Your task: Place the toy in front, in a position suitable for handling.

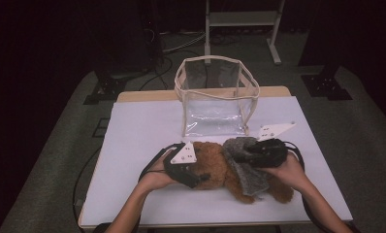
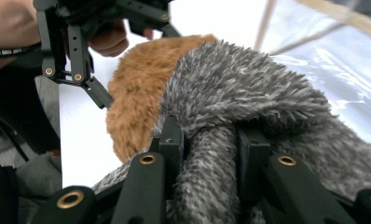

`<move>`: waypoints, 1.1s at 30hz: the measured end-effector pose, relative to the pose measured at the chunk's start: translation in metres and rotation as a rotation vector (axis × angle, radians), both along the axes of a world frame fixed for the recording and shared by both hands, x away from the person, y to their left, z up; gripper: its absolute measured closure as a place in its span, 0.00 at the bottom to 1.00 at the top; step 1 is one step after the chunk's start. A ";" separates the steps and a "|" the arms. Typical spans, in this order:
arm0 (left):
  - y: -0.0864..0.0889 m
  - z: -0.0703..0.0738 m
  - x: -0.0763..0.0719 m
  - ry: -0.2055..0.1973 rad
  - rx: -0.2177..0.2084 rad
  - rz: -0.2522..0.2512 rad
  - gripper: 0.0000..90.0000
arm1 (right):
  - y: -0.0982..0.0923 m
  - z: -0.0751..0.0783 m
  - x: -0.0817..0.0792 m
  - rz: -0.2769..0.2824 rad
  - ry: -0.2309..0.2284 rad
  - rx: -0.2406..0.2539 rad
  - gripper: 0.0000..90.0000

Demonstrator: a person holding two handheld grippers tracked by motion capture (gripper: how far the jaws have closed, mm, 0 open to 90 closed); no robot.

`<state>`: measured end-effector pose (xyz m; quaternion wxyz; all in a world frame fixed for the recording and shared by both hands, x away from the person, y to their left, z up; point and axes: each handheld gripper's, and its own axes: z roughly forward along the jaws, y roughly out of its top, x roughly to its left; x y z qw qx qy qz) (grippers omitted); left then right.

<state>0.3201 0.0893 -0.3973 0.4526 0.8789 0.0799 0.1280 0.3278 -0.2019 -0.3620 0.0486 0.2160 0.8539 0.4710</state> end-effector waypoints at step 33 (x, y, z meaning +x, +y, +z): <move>0.000 -0.004 -0.006 -0.042 0.043 -0.016 0.19 | -0.008 0.002 0.033 -0.096 -0.001 -0.063 0.75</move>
